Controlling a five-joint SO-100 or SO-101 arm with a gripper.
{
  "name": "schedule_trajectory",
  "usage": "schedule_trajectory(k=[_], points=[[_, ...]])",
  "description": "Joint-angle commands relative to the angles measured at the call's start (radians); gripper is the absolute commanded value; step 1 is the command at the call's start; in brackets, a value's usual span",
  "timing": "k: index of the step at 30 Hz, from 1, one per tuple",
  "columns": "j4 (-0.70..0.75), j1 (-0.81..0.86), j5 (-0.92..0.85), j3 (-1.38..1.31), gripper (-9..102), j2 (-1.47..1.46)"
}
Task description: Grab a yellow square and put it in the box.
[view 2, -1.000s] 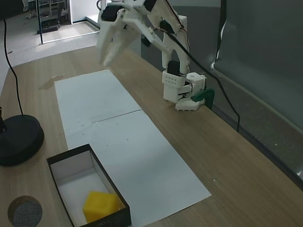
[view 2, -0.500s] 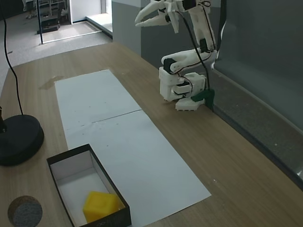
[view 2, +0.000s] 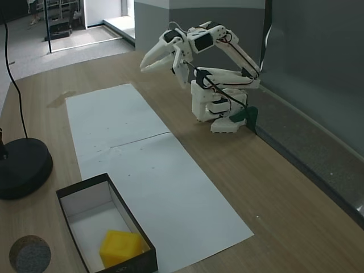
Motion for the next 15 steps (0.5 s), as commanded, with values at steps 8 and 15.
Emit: schedule_trajectory(k=[8,15], points=[[-0.074,-0.081,0.227,0.250,0,0.002],[-0.048,-0.161,0.086,0.428,0,0.002]])
